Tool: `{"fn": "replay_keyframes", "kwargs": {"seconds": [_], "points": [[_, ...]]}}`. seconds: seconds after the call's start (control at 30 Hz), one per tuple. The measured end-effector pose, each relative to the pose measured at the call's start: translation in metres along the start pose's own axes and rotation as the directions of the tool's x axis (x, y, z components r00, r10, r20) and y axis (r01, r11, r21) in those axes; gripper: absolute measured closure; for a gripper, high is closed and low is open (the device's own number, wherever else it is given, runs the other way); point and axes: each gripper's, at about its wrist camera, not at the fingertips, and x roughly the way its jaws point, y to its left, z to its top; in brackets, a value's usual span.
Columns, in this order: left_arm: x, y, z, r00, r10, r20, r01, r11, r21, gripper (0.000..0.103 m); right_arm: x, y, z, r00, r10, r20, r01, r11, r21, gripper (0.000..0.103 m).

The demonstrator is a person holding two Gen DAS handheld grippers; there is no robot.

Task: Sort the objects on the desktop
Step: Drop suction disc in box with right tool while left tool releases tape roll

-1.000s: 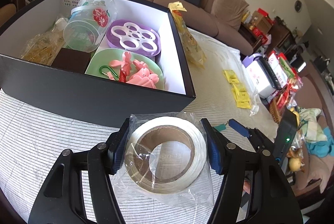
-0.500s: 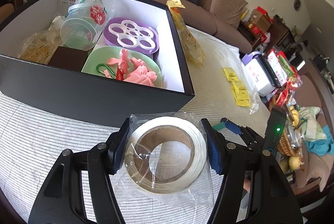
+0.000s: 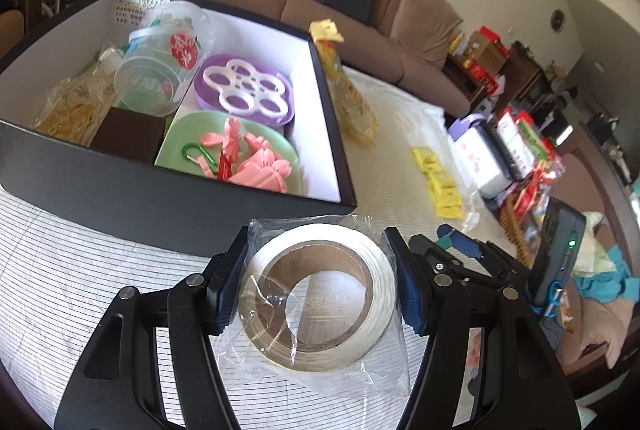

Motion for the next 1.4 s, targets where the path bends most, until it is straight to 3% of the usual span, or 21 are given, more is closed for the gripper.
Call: {"fn": "replay_keyframes", "kwargs": {"seconds": [0.17,0.33,0.53,0.73,0.97,1.17,1.4], "points": [[-0.029,0.008,0.017,0.999,-0.032,0.040,0.034,0.998,-0.058,0.042,-0.031,0.029,0.043,0.998,0.064,0.026,-0.063,0.997,-0.052,0.032],[-0.068,0.021,0.064,0.992,0.116,0.054,-0.118,0.993,0.030,0.042,-0.040,0.066,0.087,0.989,0.145,0.042,-0.140,0.985,-0.096,0.032],[-0.087,0.080,0.145,0.953,0.297,0.064,-0.300,0.953,0.046,0.042,-0.024,0.107,0.137,0.970,0.239,0.034,-0.232,0.964,-0.131,0.032],[-0.050,0.136,0.191,0.948,0.318,0.019,-0.319,0.947,0.027,0.042,0.021,0.160,0.187,0.968,0.253,0.007,-0.245,0.946,-0.212,0.032],[0.021,0.175,0.218,0.947,0.320,-0.039,-0.320,0.947,0.014,0.042,0.061,0.185,0.213,0.966,0.259,-0.001,-0.253,0.941,-0.224,0.032],[0.066,0.199,0.229,0.907,0.416,-0.057,-0.416,0.909,0.025,0.036,0.084,0.186,0.214,0.971,0.239,-0.025,-0.237,0.936,-0.258,0.032],[0.044,0.203,0.239,0.929,0.369,0.000,-0.369,0.929,-0.012,0.030,0.101,0.196,0.213,0.970,0.240,-0.040,-0.242,0.928,-0.282,0.032]]}}
